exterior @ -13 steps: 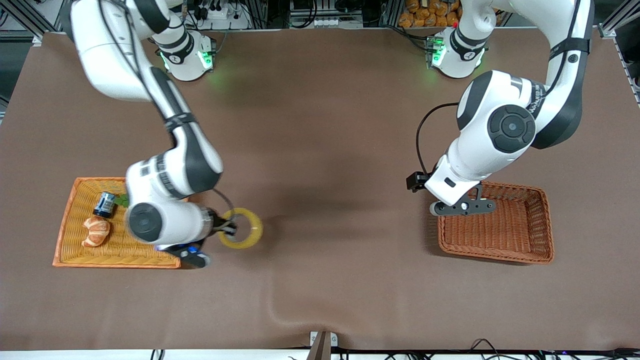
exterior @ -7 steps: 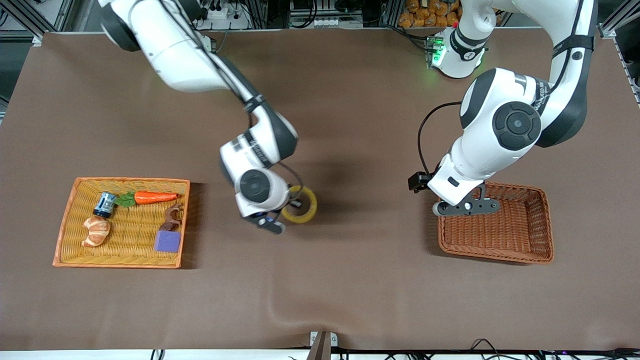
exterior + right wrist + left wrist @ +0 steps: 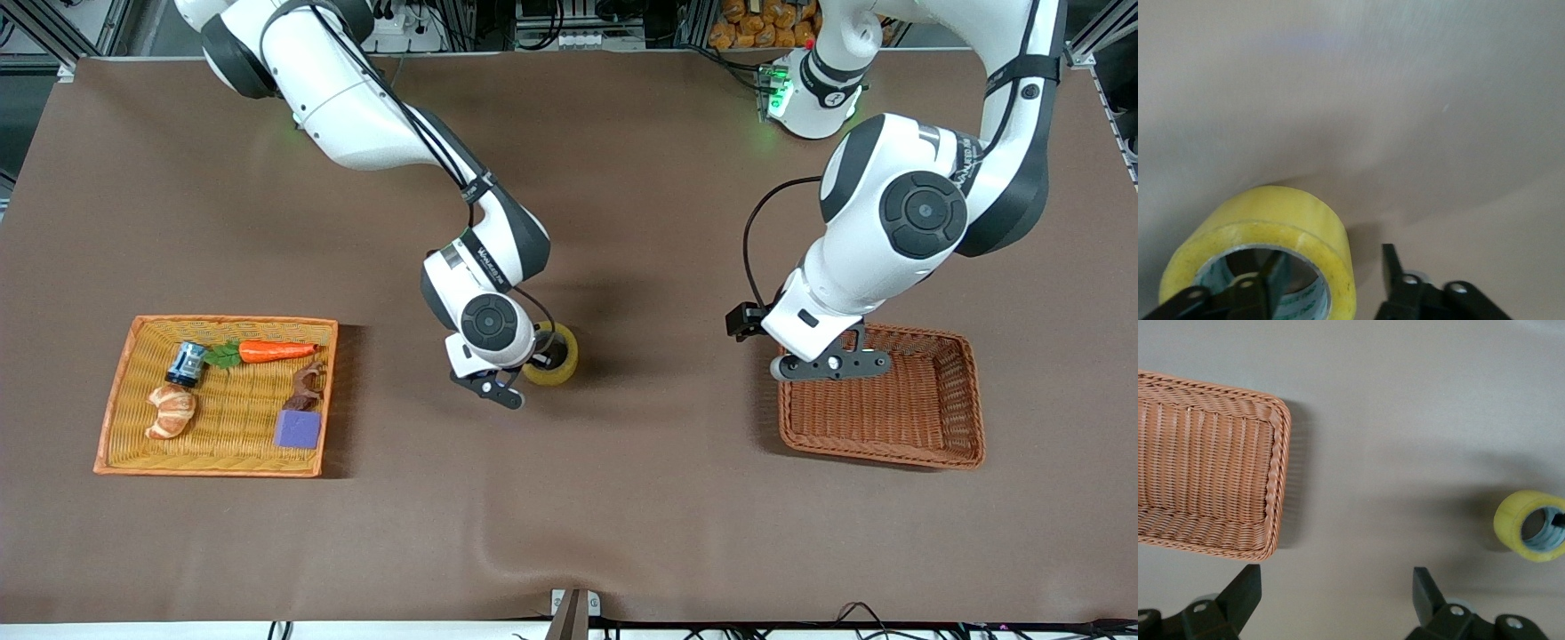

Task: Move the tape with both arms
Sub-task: 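Release the tape roll on the table with the right gripper, then grasp the tape roll with the left gripper while the right gripper withdraws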

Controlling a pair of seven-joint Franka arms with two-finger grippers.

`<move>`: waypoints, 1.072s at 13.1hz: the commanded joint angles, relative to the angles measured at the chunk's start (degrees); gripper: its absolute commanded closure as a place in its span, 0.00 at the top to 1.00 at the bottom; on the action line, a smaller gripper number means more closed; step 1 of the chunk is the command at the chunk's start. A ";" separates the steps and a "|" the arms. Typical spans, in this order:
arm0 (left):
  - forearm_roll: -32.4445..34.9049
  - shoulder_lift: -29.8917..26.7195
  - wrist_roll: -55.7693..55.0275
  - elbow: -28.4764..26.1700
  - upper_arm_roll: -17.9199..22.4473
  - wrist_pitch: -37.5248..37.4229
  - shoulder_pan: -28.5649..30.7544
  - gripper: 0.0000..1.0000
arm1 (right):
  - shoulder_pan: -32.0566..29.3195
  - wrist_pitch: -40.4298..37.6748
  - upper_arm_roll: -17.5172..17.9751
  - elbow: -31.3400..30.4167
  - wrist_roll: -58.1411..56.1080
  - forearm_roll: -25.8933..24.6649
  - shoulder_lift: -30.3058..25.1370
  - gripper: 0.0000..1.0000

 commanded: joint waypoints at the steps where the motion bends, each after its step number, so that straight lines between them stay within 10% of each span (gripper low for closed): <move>1: -0.09 2.19 -1.15 -0.17 -0.37 3.32 -2.18 1.00 | -4.84 -4.54 0.12 0.65 -5.39 -2.62 -2.26 1.00; 9: -0.35 13.78 -11.87 3.78 -0.37 12.36 -13.17 1.00 | -24.80 -14.94 0.30 4.96 -40.88 -2.28 -7.69 1.00; 14: -0.88 23.89 -21.62 9.32 -0.45 24.66 -18.10 1.00 | -32.10 -13.91 0.91 -5.45 -49.97 3.42 -18.40 1.00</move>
